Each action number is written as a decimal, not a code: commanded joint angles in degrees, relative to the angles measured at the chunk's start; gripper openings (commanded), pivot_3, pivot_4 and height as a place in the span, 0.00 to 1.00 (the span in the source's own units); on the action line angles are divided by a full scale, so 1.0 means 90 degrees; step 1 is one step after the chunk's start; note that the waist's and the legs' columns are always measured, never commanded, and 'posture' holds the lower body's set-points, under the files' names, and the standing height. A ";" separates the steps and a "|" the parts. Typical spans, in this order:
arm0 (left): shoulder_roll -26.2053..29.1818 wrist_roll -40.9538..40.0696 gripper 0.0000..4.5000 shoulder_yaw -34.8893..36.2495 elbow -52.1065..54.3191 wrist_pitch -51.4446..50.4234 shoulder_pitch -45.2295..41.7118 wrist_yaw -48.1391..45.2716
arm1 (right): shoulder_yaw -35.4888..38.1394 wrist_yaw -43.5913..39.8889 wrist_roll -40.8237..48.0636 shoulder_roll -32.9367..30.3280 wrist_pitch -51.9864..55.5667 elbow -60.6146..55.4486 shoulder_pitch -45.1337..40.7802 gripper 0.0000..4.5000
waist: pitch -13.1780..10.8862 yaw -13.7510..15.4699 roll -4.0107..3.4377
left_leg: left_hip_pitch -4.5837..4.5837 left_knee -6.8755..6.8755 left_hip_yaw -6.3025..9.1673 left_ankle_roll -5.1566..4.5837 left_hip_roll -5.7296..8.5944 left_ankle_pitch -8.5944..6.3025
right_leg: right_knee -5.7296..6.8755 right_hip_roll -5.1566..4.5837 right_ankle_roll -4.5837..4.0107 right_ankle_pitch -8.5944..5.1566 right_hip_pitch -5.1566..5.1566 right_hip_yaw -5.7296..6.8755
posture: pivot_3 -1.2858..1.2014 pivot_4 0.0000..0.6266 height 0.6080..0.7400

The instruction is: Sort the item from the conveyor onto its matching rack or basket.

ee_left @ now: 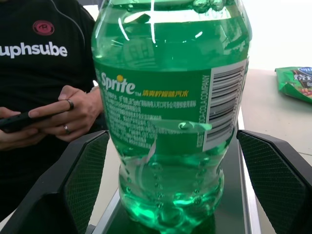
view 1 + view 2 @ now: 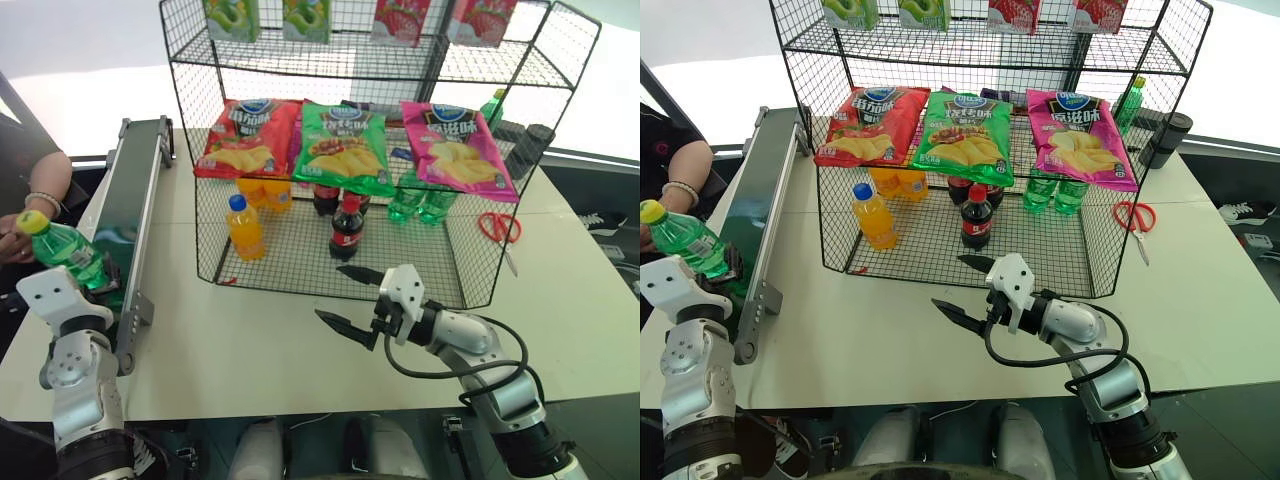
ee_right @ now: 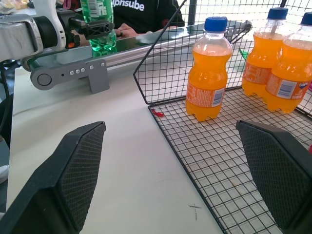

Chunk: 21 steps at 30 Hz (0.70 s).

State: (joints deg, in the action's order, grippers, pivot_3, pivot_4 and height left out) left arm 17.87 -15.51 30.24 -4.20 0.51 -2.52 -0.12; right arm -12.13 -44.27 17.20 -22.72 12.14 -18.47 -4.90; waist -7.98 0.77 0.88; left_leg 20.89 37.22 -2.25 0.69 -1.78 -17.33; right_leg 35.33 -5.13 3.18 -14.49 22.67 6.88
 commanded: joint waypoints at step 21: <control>0.1560 -0.1235 0.61 -0.1395 0.2834 -0.1033 0.0375 -0.3130 | 0.0505 -0.0185 0.0677 -0.0073 0.0276 -0.0210 -0.0410 1.00 | -0.0012 -0.0005 0.0016 | 0.0040 0.0006 0.0015 0.0003 0.0007 0.0002 | -0.0009 -0.0010 -0.0001 0.0001 0.0021 0.0014 | 0.52 0.24 0.96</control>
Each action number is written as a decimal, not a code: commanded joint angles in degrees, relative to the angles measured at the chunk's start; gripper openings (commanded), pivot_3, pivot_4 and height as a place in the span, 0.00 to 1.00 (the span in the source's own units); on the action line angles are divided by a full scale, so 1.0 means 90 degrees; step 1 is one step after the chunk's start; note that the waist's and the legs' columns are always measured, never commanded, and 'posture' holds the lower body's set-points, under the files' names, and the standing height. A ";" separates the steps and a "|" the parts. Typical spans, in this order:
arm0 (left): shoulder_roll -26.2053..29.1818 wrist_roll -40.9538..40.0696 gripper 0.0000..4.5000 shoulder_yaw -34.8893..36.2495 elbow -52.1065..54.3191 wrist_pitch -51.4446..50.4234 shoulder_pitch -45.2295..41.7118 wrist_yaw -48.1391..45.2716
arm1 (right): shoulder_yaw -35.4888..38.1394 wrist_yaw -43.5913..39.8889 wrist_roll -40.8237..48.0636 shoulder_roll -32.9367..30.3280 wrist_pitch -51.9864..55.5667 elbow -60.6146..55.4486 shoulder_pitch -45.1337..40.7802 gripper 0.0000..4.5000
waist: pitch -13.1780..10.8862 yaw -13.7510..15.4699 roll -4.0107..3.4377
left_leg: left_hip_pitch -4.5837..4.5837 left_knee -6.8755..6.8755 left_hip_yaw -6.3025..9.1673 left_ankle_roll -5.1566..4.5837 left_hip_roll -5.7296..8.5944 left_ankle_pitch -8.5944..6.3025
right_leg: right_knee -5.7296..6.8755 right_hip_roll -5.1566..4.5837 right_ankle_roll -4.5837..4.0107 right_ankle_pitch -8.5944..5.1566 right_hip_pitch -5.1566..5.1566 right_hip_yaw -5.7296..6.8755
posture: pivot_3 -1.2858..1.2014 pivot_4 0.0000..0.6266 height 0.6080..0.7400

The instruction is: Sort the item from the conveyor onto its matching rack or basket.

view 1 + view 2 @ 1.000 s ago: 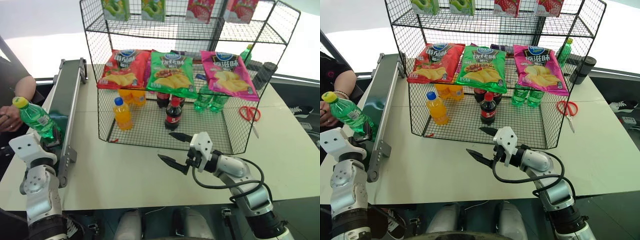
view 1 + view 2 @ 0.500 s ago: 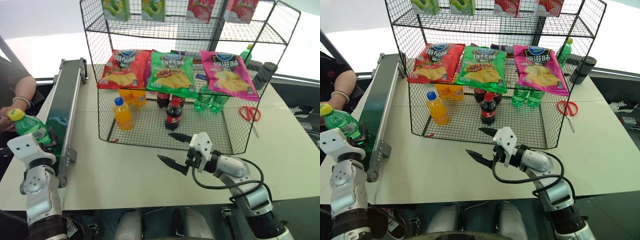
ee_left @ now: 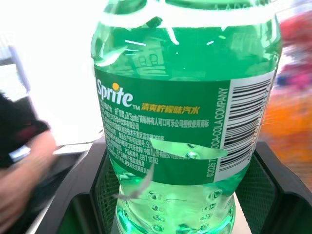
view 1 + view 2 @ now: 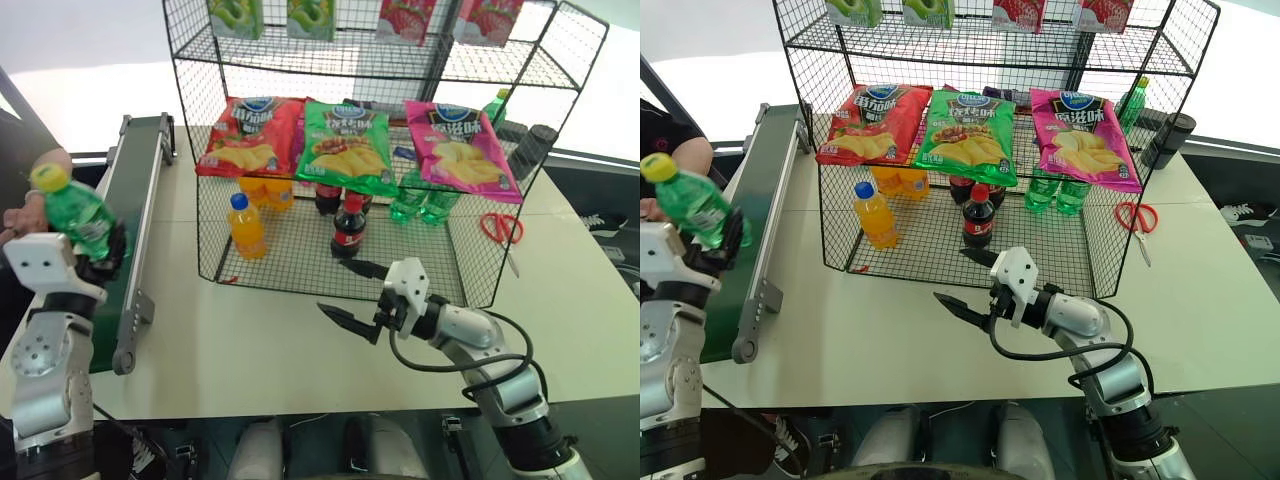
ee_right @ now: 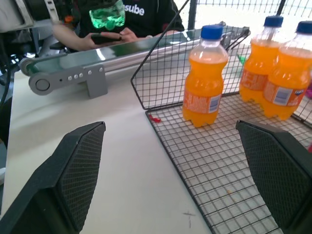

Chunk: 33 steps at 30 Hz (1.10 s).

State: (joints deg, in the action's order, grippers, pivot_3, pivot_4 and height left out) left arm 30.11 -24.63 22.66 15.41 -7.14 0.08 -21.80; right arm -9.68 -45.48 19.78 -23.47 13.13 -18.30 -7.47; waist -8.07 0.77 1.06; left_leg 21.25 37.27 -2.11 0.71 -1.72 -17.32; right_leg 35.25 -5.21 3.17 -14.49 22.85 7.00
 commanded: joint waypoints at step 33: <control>-0.1162 0.0508 0.61 -0.3974 -0.1109 0.0284 -0.2078 -0.3924 | 0.0350 0.1006 0.1009 -0.0015 0.1420 -0.1648 0.0335 0.81 | -0.0017 0.0003 -0.0032 | 0.0002 0.0001 0.0002 -0.0003 -0.0004 0.0001 | 0.0005 0.0029 0.0000 0.0000 0.0005 -0.0003 | 0.52 0.24 0.96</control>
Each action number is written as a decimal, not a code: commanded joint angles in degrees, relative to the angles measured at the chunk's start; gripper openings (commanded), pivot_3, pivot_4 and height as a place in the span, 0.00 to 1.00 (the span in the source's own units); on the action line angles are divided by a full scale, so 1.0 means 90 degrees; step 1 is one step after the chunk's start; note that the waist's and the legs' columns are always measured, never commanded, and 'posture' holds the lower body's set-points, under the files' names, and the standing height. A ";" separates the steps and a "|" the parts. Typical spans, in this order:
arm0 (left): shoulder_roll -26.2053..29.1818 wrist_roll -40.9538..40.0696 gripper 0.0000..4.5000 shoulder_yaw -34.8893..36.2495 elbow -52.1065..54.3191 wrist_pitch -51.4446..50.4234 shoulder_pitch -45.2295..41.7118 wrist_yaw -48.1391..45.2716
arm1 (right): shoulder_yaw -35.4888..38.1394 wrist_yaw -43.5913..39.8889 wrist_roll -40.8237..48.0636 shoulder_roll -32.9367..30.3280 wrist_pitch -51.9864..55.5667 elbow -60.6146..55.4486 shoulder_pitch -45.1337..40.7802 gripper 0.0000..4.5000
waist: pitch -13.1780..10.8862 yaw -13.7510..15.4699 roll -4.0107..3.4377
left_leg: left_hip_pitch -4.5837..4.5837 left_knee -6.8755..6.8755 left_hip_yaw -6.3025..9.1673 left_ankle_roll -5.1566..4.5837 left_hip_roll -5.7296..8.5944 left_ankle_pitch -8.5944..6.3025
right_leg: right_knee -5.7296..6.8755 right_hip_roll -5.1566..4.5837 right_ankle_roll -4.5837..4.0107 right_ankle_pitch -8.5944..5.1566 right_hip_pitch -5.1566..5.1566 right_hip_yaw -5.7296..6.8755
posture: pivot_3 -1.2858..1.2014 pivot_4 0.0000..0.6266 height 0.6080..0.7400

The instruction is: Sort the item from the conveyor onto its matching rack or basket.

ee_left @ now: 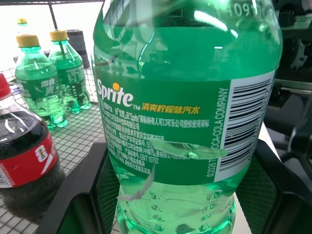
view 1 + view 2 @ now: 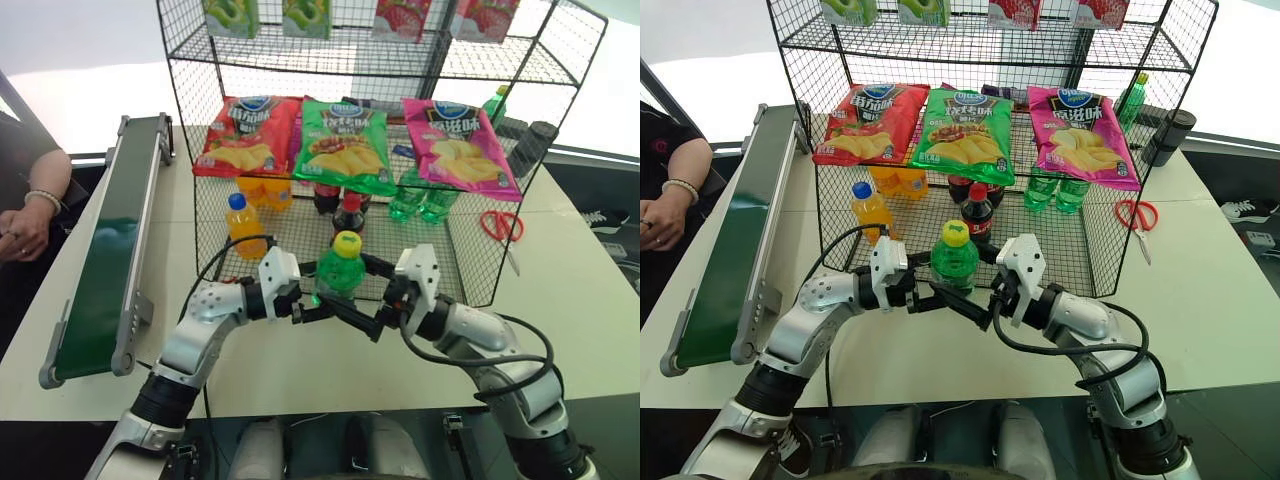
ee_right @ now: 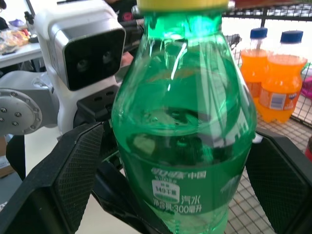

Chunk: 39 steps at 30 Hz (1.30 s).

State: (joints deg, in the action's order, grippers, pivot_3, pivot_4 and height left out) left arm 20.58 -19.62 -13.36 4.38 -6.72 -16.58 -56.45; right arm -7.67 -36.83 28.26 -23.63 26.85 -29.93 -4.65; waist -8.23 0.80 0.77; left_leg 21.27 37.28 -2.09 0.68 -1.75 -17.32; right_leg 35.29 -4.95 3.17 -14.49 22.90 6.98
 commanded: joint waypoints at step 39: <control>-0.0864 0.0525 0.99 0.0080 0.0498 0.0234 0.0403 0.1597 | 0.2082 0.3059 -0.1832 0.1605 -0.3009 0.4509 -0.1303 0.66 | 0.0003 -0.0015 -0.0030 | -0.0009 -0.0001 -0.0018 0.0000 0.0000 0.0001 | 0.0007 -0.0001 0.0001 0.0001 -0.0001 -0.0013 | 0.52 0.24 0.96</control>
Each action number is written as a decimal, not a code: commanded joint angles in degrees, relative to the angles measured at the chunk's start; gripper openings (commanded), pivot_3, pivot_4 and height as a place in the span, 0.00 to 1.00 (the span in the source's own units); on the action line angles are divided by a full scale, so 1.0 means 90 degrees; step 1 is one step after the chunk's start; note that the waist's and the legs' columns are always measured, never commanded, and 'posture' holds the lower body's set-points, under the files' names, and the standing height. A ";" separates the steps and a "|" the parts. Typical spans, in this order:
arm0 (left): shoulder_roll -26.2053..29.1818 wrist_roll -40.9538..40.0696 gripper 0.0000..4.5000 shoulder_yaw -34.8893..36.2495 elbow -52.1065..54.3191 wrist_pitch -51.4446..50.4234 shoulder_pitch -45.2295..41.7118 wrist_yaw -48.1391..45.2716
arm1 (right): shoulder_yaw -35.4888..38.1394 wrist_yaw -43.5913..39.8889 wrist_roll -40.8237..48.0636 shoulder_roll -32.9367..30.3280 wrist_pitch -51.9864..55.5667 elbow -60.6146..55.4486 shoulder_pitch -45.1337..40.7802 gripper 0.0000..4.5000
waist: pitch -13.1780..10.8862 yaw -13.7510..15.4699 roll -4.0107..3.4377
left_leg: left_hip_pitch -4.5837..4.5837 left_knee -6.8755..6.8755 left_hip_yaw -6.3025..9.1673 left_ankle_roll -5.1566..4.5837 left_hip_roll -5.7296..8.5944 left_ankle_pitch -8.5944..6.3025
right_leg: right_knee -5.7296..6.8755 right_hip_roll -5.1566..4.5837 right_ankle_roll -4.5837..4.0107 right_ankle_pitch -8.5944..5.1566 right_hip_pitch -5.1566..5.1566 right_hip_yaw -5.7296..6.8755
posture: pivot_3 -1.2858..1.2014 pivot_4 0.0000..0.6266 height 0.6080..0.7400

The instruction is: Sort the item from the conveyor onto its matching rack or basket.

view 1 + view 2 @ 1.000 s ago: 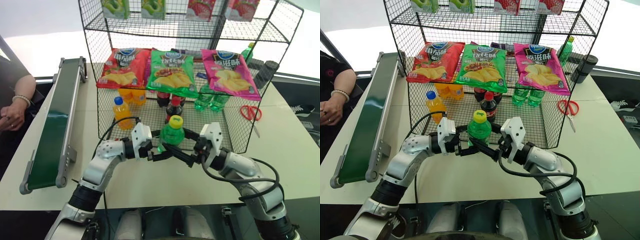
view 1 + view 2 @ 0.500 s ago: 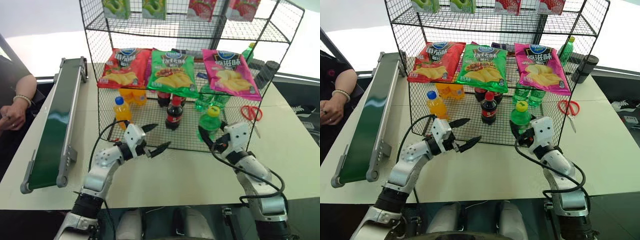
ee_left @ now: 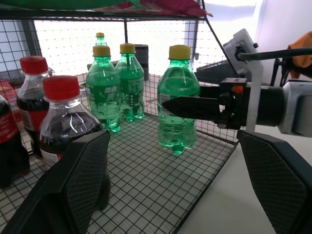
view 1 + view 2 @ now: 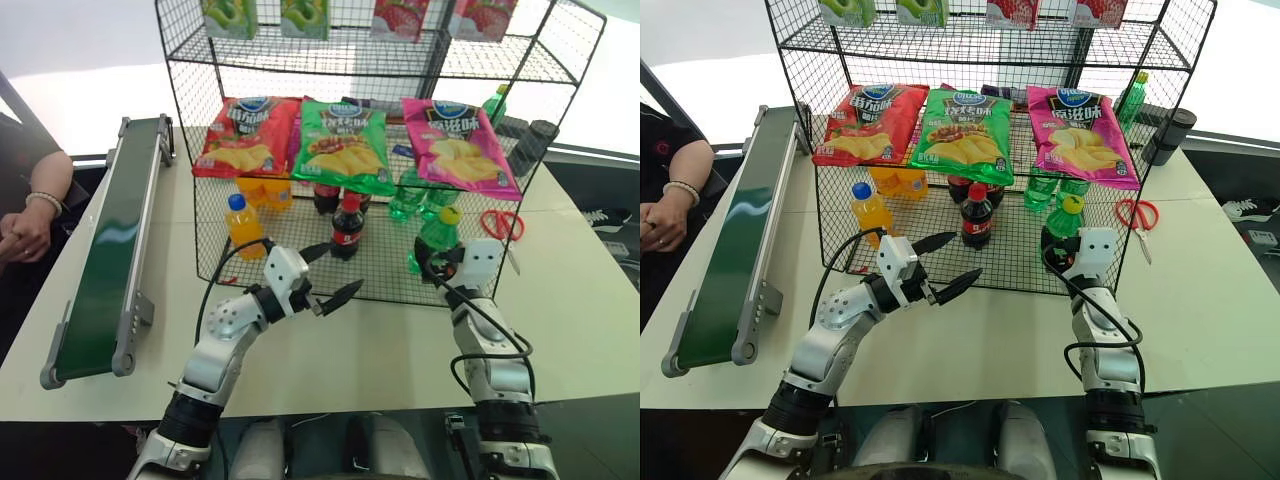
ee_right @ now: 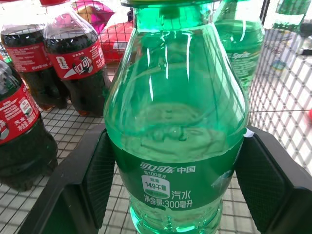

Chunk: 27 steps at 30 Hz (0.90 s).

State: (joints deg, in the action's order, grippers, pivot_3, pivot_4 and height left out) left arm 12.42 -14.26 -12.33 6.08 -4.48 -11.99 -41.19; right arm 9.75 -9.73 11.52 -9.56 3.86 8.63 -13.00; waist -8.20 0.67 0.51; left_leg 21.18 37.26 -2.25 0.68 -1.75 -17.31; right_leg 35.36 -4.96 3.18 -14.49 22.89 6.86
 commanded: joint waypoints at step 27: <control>0.0290 -0.0106 1.00 0.0052 0.0306 -0.0370 -0.0153 -0.0205 | -0.0244 -0.0744 0.0069 -0.0726 0.0398 -0.2939 0.1754 0.99 | 0.0009 0.0011 -0.0016 | -0.0004 -0.0001 0.0002 -0.0001 -0.0001 0.0000 | 0.0000 -0.0002 0.0000 0.0000 -0.0004 -0.0001 | 0.52 0.24 0.96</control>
State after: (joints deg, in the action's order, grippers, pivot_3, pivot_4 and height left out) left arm 14.53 -14.38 -12.49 6.98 -7.00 -12.78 -42.81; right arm 8.08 -14.52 11.34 -14.65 5.98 -10.57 0.64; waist -8.12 0.77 0.37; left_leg 21.16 37.24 -2.23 0.68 -1.76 -17.31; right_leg 35.34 -4.98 3.19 -14.49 22.86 6.85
